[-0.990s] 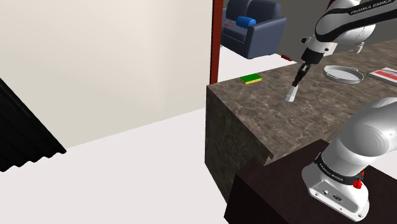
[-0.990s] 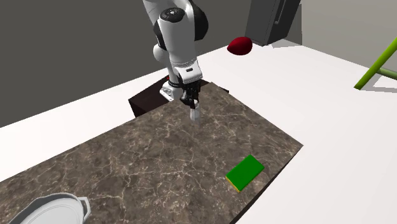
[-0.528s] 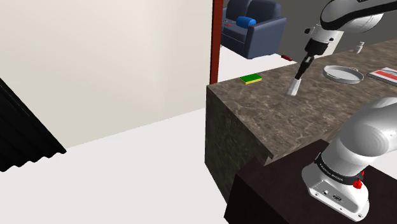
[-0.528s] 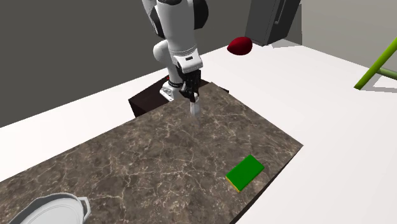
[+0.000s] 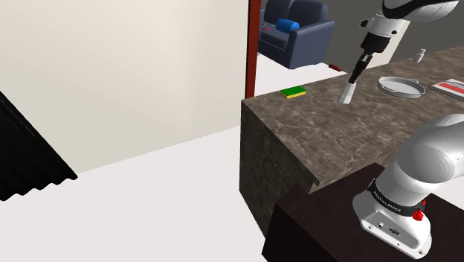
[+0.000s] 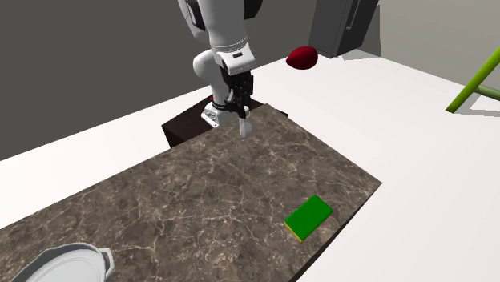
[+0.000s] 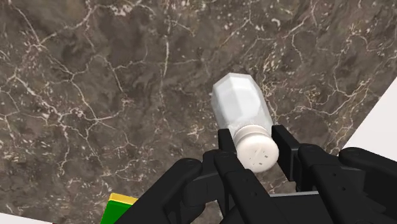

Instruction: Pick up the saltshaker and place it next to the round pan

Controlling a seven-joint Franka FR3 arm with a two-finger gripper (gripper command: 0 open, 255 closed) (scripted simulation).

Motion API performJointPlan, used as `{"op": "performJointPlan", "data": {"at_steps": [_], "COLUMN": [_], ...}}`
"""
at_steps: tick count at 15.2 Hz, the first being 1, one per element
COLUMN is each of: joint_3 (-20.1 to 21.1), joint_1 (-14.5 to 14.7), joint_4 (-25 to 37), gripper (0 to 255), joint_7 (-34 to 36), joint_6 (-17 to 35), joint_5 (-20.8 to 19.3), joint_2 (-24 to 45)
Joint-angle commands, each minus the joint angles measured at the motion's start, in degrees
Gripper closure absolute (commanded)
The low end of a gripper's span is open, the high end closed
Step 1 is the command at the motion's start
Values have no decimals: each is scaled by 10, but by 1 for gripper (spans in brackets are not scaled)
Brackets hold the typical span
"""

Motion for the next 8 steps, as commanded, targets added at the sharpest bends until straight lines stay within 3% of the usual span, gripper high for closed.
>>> {"op": "performJointPlan", "data": {"at_steps": [1, 8], "joint_3": [3, 14], "joint_1": [1, 5], "joint_4": [16, 67], "gripper": [255, 255], "joint_7": [1, 6], "joint_6": [-16, -69], "joint_5": [2, 10], "joint_2": [-1, -2]}}
